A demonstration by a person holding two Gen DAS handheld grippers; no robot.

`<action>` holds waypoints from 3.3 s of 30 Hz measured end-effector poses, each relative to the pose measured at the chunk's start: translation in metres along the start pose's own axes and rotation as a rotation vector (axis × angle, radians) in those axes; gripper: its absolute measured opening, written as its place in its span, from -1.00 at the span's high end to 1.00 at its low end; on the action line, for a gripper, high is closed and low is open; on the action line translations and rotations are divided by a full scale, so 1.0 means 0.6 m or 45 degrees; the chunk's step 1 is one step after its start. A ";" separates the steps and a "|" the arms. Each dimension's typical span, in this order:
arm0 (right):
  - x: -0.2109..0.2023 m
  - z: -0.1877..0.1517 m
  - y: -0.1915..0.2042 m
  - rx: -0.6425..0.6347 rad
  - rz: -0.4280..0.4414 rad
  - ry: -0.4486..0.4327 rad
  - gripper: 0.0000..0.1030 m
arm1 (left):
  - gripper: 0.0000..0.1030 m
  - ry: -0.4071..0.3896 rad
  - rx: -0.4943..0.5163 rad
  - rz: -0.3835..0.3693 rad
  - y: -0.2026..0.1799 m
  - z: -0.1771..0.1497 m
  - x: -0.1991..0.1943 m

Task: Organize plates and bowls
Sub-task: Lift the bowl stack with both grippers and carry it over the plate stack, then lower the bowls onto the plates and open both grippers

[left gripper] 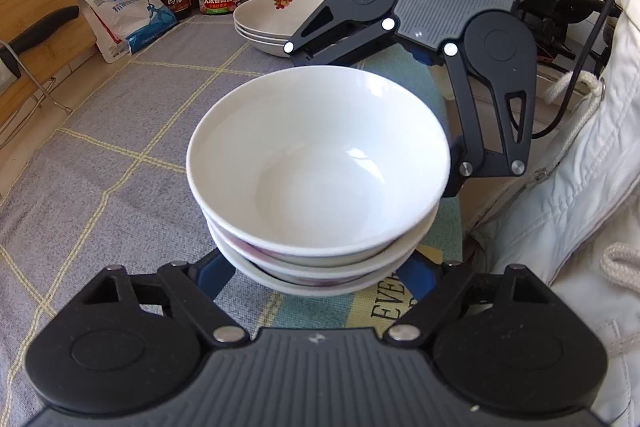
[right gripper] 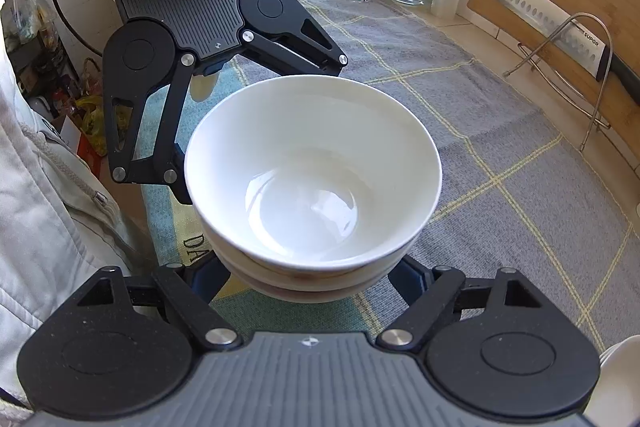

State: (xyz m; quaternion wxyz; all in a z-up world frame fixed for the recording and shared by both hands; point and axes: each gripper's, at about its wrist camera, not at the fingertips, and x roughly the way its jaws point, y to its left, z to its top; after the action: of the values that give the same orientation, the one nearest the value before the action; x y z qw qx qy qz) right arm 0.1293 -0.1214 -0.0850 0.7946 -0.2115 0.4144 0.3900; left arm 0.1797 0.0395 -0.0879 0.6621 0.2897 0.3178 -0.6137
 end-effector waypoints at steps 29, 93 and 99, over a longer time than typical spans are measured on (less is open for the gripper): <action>-0.172 -0.095 -0.142 -0.074 -0.078 -0.033 -0.72 | -0.67 -0.092 0.018 0.093 -0.022 0.197 0.088; -0.264 -0.206 -0.175 0.545 -0.666 0.029 -1.00 | -0.99 -0.623 -0.051 0.438 -0.054 0.261 0.125; -0.259 -0.209 -0.114 1.180 -1.009 -0.033 -1.00 | -0.99 -0.552 -0.386 0.563 -0.070 0.255 0.081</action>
State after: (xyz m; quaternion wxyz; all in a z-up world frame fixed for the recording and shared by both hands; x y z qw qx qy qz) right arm 0.0671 -0.3148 -0.0272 0.8936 0.0229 0.4210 -0.1539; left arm 0.1498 -0.1130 -0.0291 0.8667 0.1129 0.1869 -0.4484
